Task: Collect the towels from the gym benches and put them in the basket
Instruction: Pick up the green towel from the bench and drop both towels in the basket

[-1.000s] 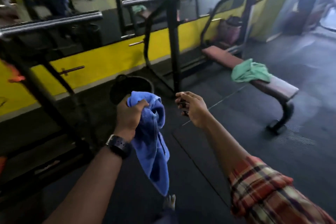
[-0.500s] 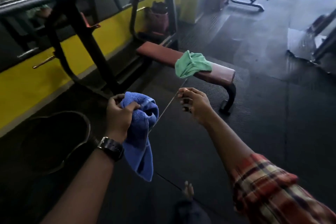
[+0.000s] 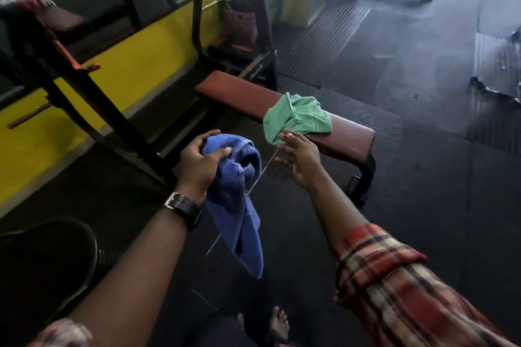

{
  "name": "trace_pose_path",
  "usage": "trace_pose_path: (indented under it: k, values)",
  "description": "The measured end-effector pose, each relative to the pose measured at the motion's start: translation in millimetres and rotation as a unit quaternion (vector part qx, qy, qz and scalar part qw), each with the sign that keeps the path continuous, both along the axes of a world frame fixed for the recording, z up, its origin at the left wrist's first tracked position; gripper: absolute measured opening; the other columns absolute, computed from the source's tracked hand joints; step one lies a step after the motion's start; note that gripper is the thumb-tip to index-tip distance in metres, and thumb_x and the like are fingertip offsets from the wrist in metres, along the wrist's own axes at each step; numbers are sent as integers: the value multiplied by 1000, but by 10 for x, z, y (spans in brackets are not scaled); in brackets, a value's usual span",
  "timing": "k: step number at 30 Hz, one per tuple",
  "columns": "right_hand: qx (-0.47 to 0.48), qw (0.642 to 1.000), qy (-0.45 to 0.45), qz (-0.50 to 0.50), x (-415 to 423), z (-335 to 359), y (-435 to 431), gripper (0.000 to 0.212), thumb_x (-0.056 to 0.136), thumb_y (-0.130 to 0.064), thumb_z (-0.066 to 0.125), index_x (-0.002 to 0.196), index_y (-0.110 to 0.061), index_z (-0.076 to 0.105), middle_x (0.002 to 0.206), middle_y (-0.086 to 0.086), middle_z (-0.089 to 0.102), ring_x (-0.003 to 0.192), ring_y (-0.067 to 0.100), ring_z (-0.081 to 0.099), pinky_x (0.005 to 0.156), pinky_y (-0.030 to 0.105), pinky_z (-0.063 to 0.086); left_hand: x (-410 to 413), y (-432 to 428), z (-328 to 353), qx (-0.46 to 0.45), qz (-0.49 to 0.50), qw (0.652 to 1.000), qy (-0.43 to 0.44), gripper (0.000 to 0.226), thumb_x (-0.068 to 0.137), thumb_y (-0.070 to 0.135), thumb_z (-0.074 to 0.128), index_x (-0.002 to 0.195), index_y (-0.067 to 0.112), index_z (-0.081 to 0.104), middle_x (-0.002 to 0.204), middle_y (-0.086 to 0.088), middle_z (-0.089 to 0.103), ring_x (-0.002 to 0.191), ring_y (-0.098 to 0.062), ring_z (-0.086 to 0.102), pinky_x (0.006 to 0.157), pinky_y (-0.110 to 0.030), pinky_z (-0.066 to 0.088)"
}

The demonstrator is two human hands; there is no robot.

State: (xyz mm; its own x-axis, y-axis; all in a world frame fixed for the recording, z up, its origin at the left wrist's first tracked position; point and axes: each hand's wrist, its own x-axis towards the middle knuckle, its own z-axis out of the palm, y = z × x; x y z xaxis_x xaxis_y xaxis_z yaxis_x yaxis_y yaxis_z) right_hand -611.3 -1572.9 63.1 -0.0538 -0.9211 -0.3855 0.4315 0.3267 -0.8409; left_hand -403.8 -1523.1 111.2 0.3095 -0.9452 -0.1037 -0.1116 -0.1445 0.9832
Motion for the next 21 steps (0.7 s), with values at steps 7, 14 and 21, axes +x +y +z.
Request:
trace_pose_path:
  k: [7,14,21]
  values:
    - [45,999,3,-4,-192,-411,-1270,24,97,-16,51,117,-10,63,114,4,67,94,20,63,69,36,52,-333,-1466,-350,29,-12,1000,-4,28,74,12,79,99,18,66,99,-4,71,91,-17,67,86,-30,54]
    - [132,990,52,-21,-437,-842,-2502,28,96,-16,54,119,-4,64,106,4,66,94,18,62,66,35,51,-406,-2941,-784,98,3,995,17,31,71,8,79,97,17,66,92,5,68,87,-15,64,80,-26,52]
    - [211,973,95,-13,-462,-1463,-3843,31,97,-17,52,123,-3,60,109,6,60,99,20,59,62,36,51,-309,-4221,-1170,146,2,989,-20,35,71,4,78,101,18,66,101,-3,67,92,-15,60,84,-27,51]
